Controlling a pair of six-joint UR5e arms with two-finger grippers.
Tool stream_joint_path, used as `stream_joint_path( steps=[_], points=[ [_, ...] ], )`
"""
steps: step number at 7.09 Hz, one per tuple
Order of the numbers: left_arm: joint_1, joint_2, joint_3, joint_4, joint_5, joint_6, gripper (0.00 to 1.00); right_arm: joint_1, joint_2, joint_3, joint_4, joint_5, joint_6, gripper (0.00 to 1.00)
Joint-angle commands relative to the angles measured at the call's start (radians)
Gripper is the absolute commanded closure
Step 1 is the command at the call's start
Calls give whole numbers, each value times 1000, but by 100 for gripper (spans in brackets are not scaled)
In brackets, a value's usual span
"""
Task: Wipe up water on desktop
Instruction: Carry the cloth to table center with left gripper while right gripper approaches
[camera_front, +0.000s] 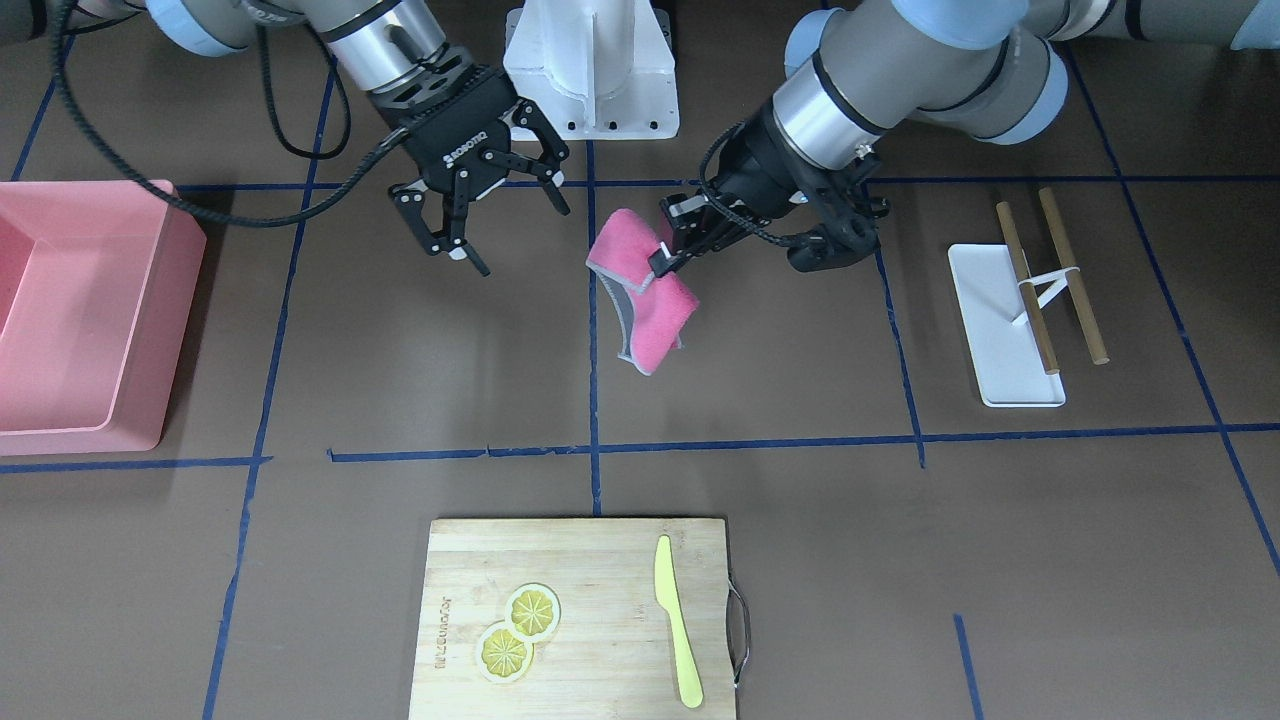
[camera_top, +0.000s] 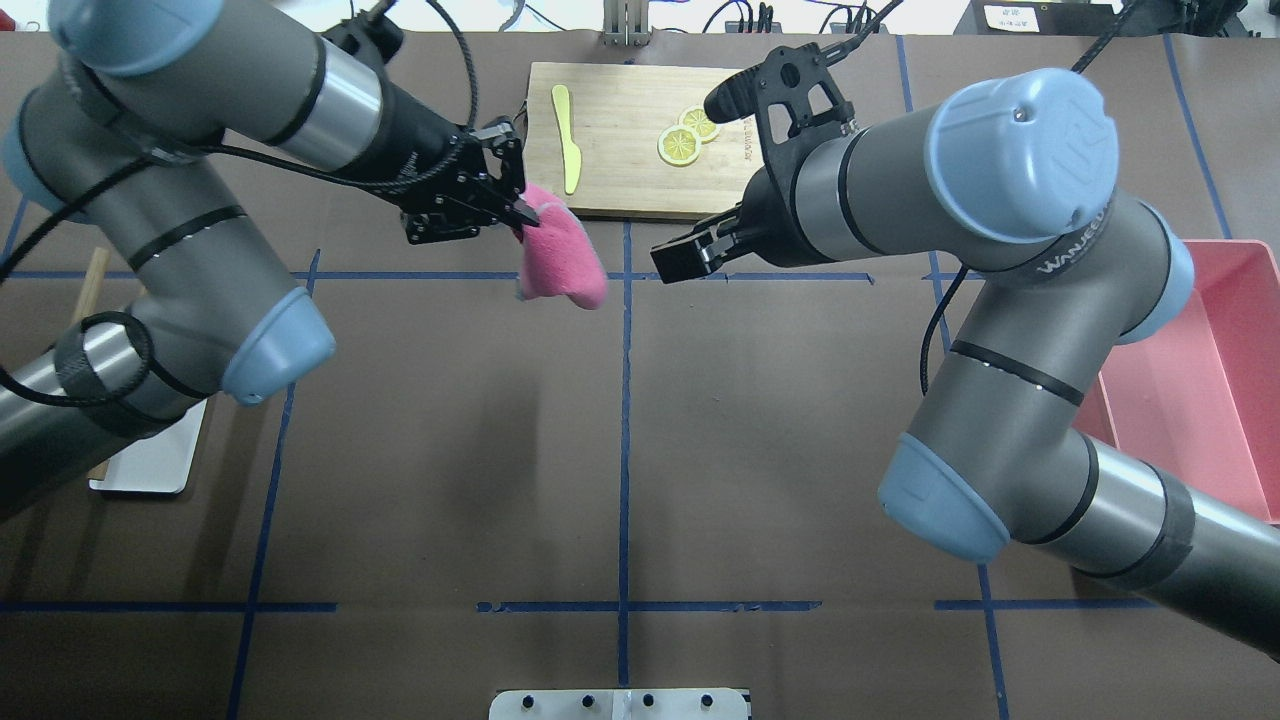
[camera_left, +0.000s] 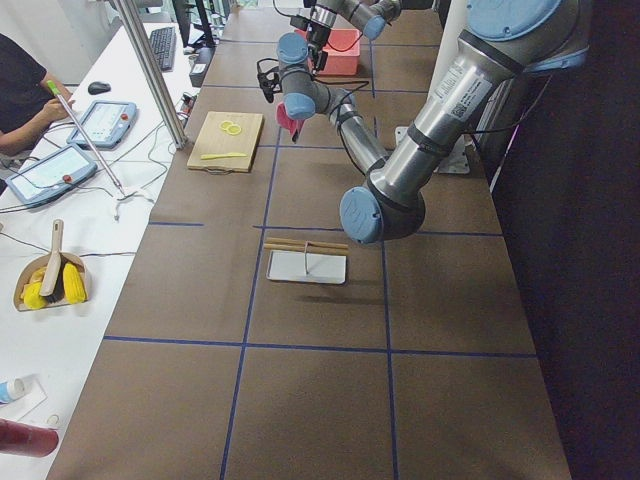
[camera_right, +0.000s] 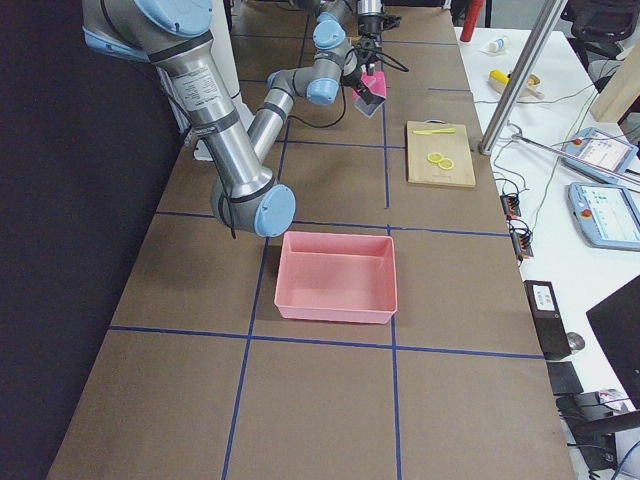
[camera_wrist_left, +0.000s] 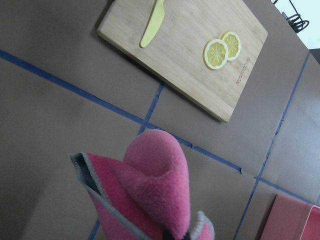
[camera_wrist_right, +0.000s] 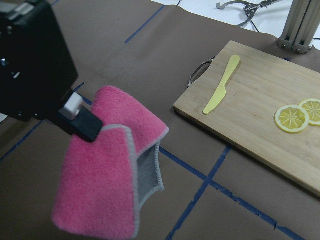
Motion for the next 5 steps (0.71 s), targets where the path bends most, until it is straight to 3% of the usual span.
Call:
stream_joint_path(
  steps=[1, 5],
  points=[
    [5, -24, 8, -2, 0, -11, 97, -55, 6, 1, 0, -31, -29, 0],
    [45, -48, 9, -2, -1, -20, 97, -113, 6, 7, 0, -99, -49, 0]
  ],
)
